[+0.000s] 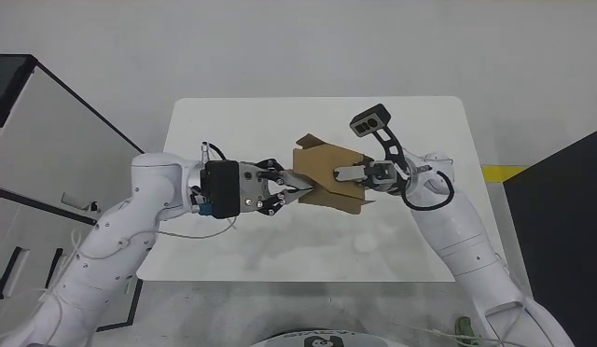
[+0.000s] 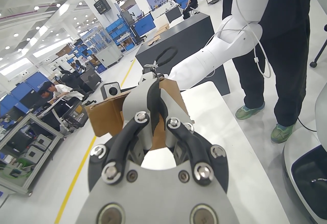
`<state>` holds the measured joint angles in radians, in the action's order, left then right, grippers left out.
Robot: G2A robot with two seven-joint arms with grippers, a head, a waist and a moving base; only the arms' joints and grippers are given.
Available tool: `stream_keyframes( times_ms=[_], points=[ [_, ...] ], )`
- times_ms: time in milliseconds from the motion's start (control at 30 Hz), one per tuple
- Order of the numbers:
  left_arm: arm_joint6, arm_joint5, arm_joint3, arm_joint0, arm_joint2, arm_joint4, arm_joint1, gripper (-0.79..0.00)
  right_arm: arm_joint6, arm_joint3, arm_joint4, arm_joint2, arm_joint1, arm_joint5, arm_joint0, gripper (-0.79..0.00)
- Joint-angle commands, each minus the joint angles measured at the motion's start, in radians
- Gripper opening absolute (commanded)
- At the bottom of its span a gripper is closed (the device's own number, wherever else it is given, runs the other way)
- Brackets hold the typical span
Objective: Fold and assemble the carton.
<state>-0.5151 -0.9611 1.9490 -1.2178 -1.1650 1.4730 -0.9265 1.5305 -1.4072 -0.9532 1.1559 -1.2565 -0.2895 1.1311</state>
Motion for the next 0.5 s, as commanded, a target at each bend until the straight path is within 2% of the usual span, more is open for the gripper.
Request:
stream_keyframes(
  times_ms=[0, 467],
  points=[
    [0.0, -0.001, 0.003, -0.004, -0.001, 0.001, 0.0, -0.785, -0.001, -0.001, -0.001, 0.001, 0.0, -0.001, 0.002, -0.785],
    [-0.004, -0.011, 0.009, 0.007, 0.041, 0.002, -0.007, -0.785, -0.003, -0.003, 0.017, 0.0, 0.0, -0.003, 0.008, -0.785]
  ],
)
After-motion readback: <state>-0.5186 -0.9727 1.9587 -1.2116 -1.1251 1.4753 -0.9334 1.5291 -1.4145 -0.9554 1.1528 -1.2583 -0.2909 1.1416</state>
